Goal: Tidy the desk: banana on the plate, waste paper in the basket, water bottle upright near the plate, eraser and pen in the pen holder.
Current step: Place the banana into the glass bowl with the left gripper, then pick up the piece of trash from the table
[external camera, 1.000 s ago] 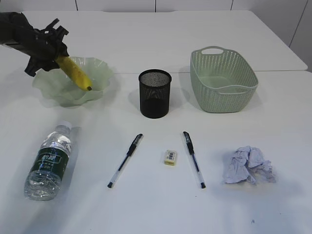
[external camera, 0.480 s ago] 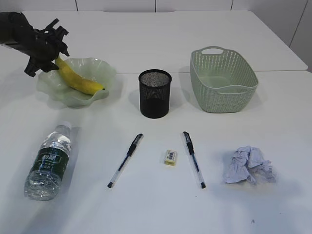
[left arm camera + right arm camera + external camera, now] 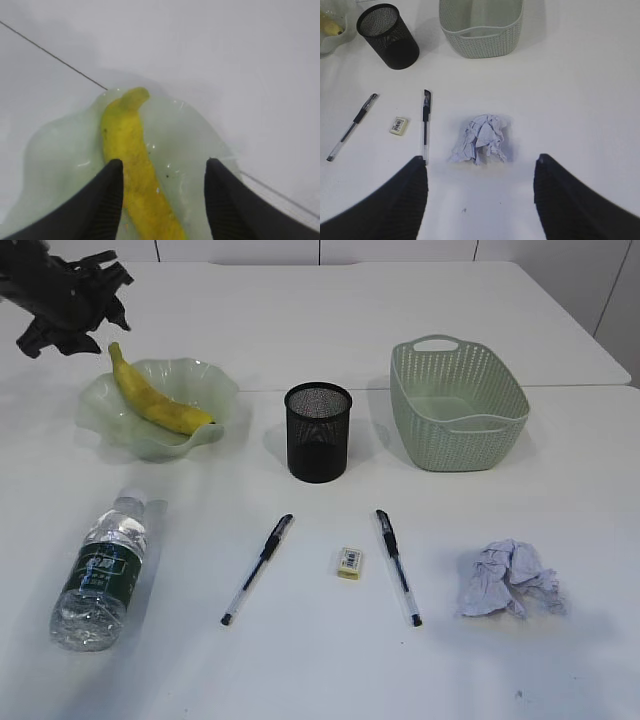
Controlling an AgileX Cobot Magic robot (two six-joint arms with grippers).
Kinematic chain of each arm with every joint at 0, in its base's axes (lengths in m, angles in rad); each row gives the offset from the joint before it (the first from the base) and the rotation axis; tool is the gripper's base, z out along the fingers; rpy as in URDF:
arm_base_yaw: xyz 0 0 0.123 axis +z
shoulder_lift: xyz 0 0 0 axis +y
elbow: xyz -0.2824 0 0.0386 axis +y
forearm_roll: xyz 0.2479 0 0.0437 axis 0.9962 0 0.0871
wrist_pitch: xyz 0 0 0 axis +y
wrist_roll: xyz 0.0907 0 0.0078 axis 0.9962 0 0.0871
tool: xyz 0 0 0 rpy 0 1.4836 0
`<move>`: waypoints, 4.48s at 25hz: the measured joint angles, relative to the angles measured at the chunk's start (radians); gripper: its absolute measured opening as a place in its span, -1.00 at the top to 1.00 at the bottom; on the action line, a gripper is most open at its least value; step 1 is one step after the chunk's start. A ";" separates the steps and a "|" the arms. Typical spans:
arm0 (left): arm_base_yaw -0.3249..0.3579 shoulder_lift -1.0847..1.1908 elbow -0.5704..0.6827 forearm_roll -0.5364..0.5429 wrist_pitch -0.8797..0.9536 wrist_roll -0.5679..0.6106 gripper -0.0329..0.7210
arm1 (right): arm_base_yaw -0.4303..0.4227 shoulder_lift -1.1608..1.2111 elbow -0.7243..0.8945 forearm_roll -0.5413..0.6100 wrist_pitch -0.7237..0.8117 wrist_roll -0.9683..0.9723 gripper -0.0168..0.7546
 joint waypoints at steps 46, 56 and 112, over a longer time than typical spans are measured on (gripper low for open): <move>0.000 -0.877 0.688 0.070 0.699 0.757 0.03 | 0.000 0.000 0.000 0.000 0.068 -0.007 -0.32; 0.000 -1.053 0.896 0.021 0.651 0.757 0.03 | 0.000 0.036 0.000 0.002 0.106 -0.007 -0.32; 0.000 -1.119 0.906 0.000 0.650 0.757 0.03 | 0.254 1.003 -0.225 -0.234 -0.103 0.100 -0.64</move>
